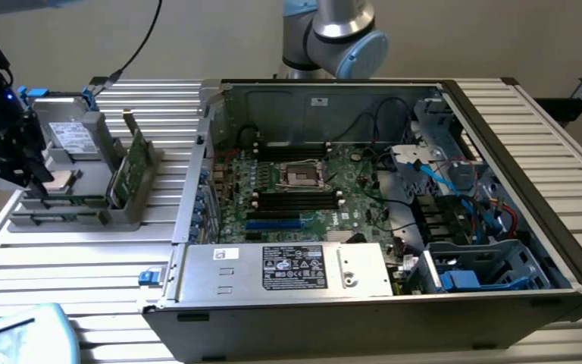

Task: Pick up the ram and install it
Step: 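Pick up the ram and move it above insertion slot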

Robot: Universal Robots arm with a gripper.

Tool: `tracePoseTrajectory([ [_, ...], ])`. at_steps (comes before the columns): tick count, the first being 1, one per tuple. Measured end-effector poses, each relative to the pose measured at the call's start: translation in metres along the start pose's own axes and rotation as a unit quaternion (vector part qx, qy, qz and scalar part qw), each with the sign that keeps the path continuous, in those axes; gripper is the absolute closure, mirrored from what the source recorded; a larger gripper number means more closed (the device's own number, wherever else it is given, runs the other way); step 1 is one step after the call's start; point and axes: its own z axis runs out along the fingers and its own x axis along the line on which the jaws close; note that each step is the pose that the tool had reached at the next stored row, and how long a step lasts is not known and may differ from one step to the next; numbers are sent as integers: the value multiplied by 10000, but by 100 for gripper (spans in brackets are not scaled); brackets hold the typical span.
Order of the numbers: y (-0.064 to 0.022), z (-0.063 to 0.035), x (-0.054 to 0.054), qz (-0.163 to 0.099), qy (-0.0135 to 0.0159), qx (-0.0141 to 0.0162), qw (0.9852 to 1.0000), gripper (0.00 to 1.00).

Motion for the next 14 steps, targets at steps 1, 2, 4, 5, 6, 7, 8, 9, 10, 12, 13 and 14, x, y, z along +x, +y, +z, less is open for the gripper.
tracePoseTrajectory([
  [1,0,18,3,0,0,0,10000,63],
  [2,1,36,5,0,0,0,10000,63],
  [4,1,73,9,0,0,0,10000,63],
  [5,1,91,11,1,0,1,10000,63],
  [6,1,109,12,1,0,0,10000,63],
  [7,1,128,12,0,0,0,10000,63],
  [8,1,146,12,0,0,0,10000,63],
  [9,1,165,12,0,0,0,10000,63],
  [10,0,181,12,1,-2,1,10000,63],
  [12,0,218,20,-1,-5,1,10000,63],
  [13,1,236,26,0,-7,0,10000,63],
  [14,3,254,37,0,-9,0,10000,63],
])
